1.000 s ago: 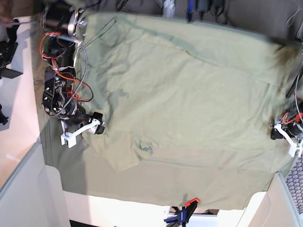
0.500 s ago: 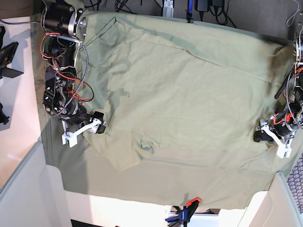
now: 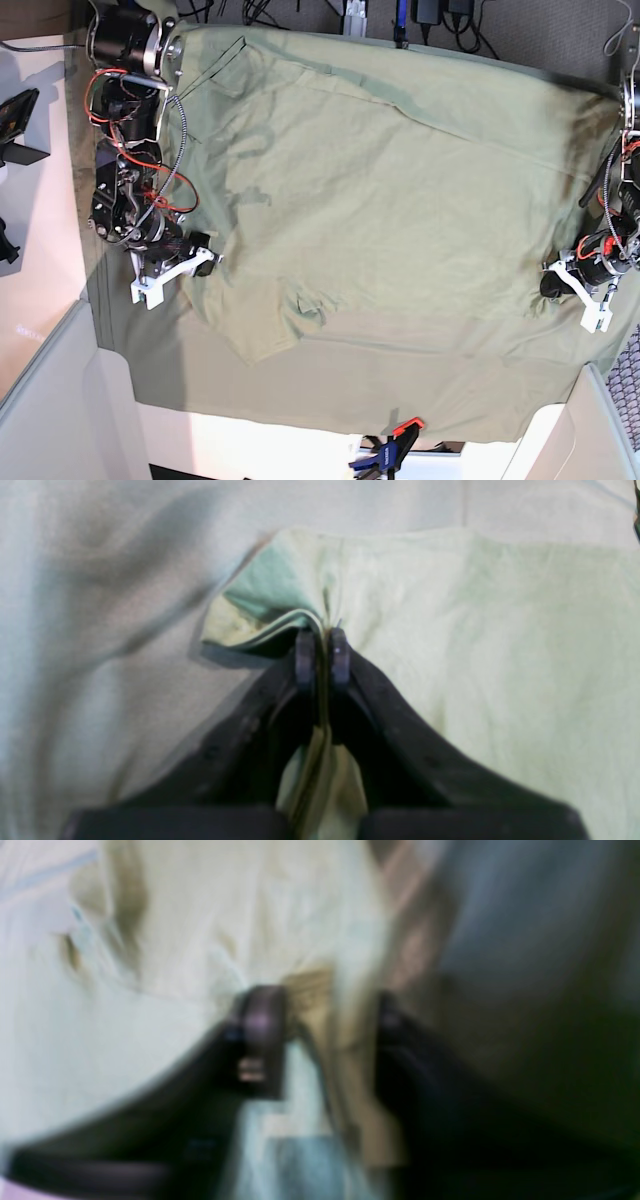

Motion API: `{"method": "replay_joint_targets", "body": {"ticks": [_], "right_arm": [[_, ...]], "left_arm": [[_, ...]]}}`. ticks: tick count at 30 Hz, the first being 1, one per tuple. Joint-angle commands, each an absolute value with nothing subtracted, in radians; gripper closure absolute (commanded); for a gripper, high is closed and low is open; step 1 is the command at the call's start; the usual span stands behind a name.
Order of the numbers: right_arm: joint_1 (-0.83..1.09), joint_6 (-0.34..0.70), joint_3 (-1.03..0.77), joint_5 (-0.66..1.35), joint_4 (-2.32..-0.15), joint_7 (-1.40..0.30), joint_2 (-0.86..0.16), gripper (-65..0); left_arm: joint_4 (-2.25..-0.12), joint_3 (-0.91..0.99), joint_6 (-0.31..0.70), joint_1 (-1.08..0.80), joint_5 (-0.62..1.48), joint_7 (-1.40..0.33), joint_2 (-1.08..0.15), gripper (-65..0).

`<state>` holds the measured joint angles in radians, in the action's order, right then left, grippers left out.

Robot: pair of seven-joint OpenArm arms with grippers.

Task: Fold the T-shirt properly
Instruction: 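Fold the grasped fabric back toward the collar with both grippers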

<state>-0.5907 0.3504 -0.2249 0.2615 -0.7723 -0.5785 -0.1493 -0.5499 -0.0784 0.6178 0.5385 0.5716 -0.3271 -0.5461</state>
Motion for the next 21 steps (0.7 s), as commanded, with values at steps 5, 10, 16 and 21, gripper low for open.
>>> {"method": "replay_joint_targets", "body": {"ticks": [5,10,16,21], "right_arm": [[-0.617,0.352,-0.226,0.281,-0.8,-0.574,-0.158,0.0],[-0.614,0.357,-0.226,0.331,-0.882,-0.645,-0.187,0.0],[-0.508,0.391,-0.226,0.474,-1.125,-0.782,-0.256,0.0],[-0.363,0.39,-0.228,0.509,-1.268,-0.81,-0.302,0.0]], "left_arm": [[-0.565,-0.024,0.698,0.599,0.587,-0.303,-0.601,0.0],[-0.571,-0.009,0.698,0.603,0.684,-0.405,-0.653,0.0],[-0.59,-0.009,0.698,0.57,0.879,-0.579,-0.702,0.0],[-0.725,-0.009,0.698,0.48,1.051,-0.796,-0.748,0.0]]}}
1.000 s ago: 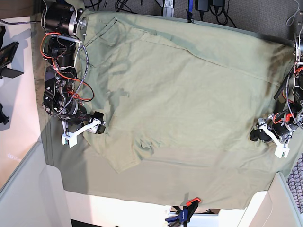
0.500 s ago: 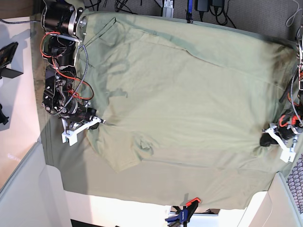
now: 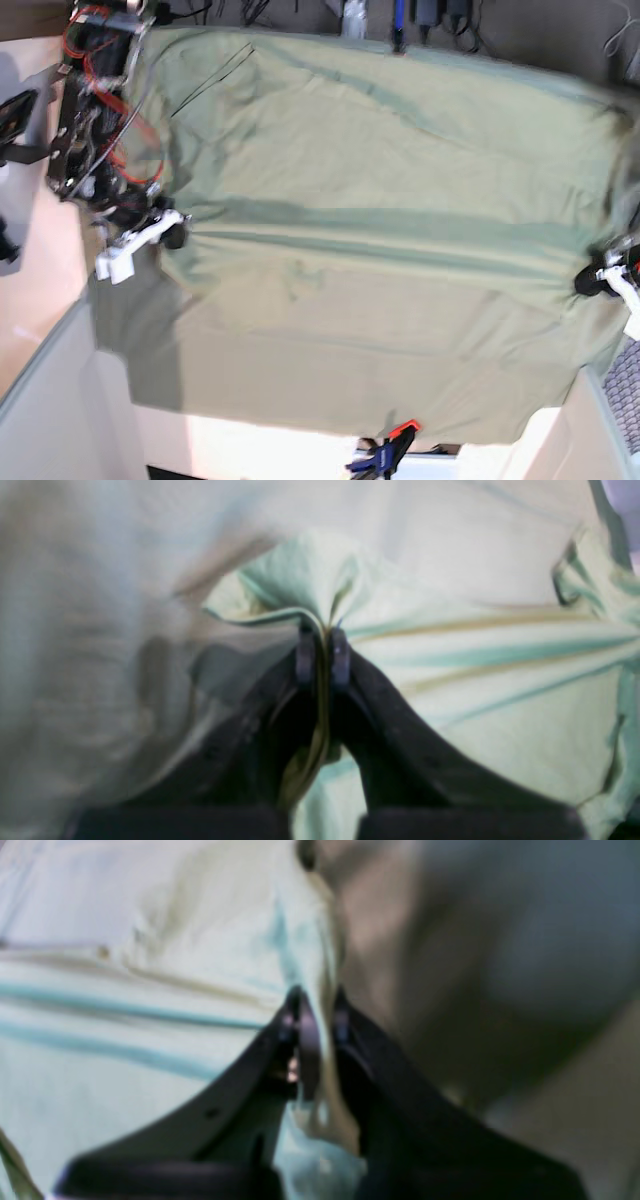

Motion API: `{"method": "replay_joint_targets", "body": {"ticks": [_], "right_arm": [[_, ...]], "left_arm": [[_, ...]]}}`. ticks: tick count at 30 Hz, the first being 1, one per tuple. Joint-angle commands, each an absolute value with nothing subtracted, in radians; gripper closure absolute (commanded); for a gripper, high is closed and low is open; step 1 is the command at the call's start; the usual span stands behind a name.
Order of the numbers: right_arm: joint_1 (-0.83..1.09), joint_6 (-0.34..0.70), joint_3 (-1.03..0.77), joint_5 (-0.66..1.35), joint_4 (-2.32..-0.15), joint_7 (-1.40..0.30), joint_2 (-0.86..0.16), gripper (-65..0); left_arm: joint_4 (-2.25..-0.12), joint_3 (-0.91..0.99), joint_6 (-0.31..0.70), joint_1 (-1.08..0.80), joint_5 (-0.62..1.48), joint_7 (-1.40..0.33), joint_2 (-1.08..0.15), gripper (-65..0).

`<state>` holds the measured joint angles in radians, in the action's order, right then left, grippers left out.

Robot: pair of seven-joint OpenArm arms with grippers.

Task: Fold the T-shirt properly
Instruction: 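Fold the grasped fabric back toward the collar with both grippers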

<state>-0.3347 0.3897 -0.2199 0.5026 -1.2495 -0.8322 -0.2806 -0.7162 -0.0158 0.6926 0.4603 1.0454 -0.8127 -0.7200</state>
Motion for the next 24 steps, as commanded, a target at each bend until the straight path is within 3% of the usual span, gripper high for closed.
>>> {"method": "replay_joint_targets", "body": {"ticks": [1,13,24], "right_arm": [[-0.334,0.39,-0.229,0.509,-1.29,-0.81,-0.307,0.0],[-0.059,0.39,-0.313,0.513,-1.525,-0.812,-0.321,0.0],[0.037,0.389,-0.356,0.505,-1.539,-0.813,-0.319,0.0]], "left_arm": [[-0.761,-0.009,0.698,0.452,1.081,-0.815,-0.759,0.0],[-1.071,-0.009,0.698,0.158,1.092,-0.836,-0.843,0.0],[-1.094,-0.009,0.698,0.105,1.087,-0.838,-0.837,0.0]]}}
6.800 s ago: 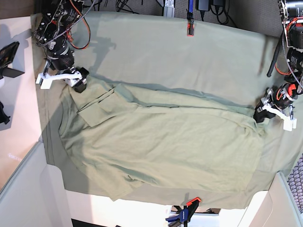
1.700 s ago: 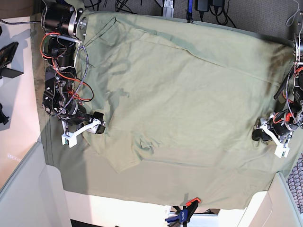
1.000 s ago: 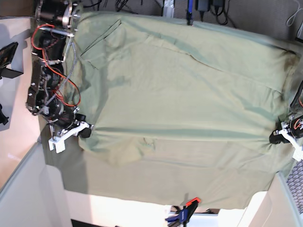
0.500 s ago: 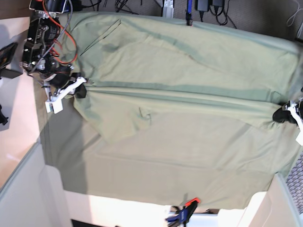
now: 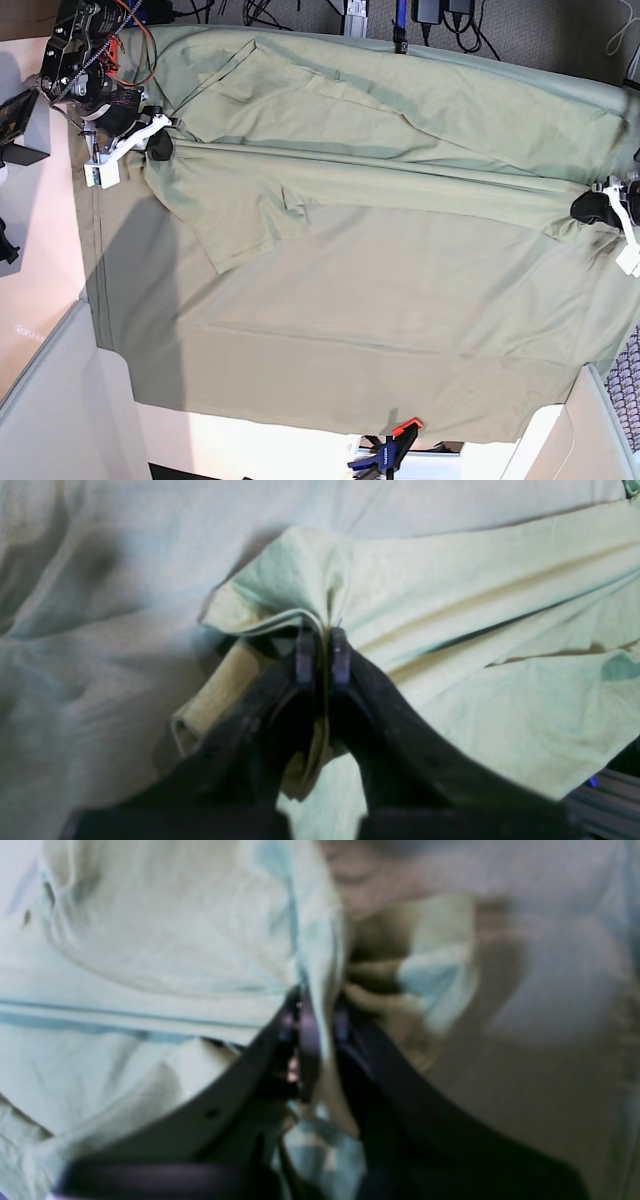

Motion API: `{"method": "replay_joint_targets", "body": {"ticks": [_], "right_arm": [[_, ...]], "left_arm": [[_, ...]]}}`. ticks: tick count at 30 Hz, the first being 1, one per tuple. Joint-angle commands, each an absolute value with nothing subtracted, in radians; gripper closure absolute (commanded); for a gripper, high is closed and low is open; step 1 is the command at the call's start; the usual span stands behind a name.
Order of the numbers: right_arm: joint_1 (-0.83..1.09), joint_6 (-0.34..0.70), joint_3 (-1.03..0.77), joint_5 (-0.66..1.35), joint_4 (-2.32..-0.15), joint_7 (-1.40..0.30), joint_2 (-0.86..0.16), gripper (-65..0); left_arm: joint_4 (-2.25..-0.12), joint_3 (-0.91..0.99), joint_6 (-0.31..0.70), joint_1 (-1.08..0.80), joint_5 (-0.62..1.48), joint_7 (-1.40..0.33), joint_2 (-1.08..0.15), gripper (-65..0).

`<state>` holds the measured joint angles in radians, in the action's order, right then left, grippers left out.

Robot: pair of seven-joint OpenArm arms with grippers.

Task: Fold the T-shirt properly
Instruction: 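Fold the grasped fabric back toward the collar with both grippers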

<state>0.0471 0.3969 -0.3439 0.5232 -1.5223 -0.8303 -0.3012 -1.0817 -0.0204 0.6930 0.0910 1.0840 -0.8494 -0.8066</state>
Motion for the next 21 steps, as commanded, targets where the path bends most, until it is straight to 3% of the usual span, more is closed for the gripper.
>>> {"method": "replay_joint_targets", "body": {"ticks": [1,4,6,12,21], "right_arm": [[0.037,0.389,-0.356,0.503,-1.539,-0.812,-0.318,0.0],[0.036,0.389,-0.359,0.505,-1.544,-0.811,-0.313,-26.5],[0.036,0.389,-0.37,0.505,-1.562,-0.811,-0.303,-35.2],[0.023,0.389,-0.461,0.525,-1.66,-0.799,-0.262,-35.1],[-0.169,0.389,-0.433,0.508,-1.578,-0.759,-0.217,-35.1]], "left_arm": [[-1.094,-0.009,0.698,0.105,1.087,-0.838,-0.833,0.0],[-1.094,-0.009,0.698,0.1,1.087,-0.835,-0.824,0.0],[-1.094,-0.009,0.698,0.097,1.087,-0.835,-0.823,0.0],[-1.094,-0.009,0.698,0.097,1.087,-0.835,-0.823,0.0],[-1.094,-0.009,0.698,0.097,1.081,-0.836,-0.823,0.0]]}}
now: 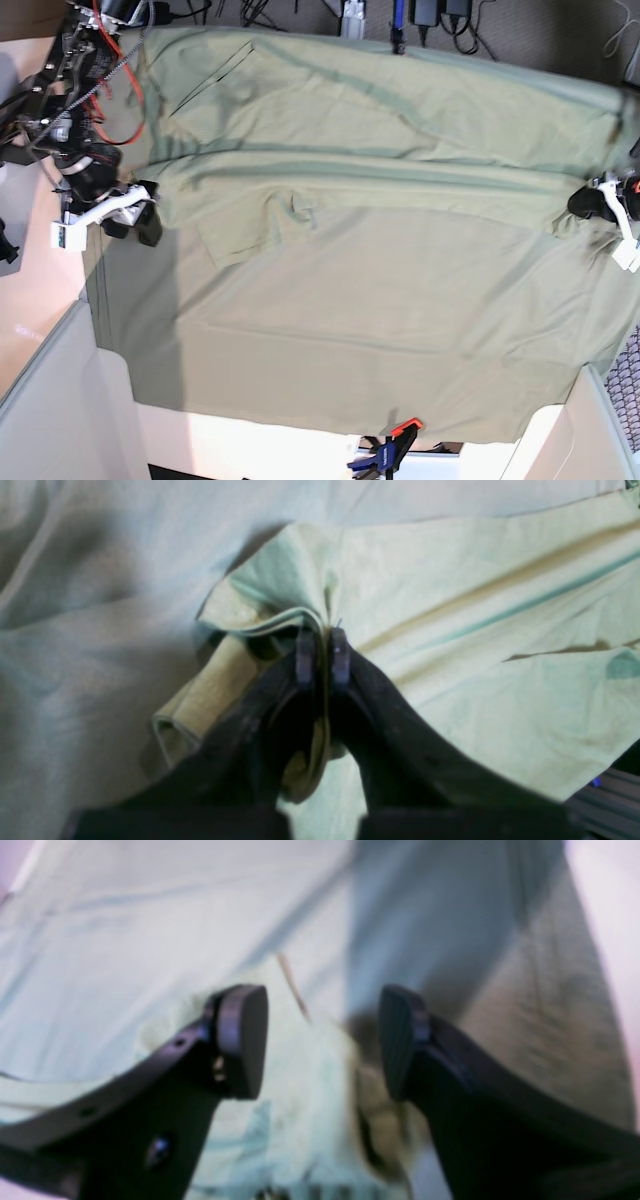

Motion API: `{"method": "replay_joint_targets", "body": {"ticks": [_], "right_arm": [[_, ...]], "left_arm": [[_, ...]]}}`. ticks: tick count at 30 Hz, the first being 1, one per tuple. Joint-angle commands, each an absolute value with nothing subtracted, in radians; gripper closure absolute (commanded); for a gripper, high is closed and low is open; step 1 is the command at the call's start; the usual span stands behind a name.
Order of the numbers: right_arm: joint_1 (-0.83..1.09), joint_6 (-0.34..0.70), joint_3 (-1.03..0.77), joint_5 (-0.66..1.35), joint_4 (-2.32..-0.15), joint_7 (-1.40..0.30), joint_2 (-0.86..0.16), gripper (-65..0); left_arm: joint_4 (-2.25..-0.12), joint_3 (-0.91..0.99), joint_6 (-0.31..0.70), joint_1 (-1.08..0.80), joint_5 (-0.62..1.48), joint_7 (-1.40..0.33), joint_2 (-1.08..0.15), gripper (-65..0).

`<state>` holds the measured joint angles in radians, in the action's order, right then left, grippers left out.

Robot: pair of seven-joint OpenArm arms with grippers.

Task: Fold the T-shirt properly
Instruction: 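Fold the grasped fabric back toward the collar with both grippers, then lay the folded band flat near the collar with both grippers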

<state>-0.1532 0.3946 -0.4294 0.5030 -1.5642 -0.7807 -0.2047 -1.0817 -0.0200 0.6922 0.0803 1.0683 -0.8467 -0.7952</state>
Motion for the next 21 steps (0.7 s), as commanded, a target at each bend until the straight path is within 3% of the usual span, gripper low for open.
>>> {"method": "replay_joint_targets", "body": {"ticks": [1,15,21], "right_arm": [[-0.194,0.389,-0.419,0.498,-1.546,-0.752,-0.212,-35.1],[-0.344,0.389,-0.307,0.362,-1.206,-0.629,-0.139,-35.2],[-0.34,0.39,-0.238,0.331,-1.171,-0.632,-0.11,-35.1]], "left_arm": [[-1.094,-0.009,0.698,0.097,1.08,-0.835,-0.823,0.0],[-1.095,-0.009,0.698,0.097,1.081,-0.834,-0.823,0.0],[-1.095,-0.009,0.698,0.097,1.088,-0.827,-0.823,0.0]]}}
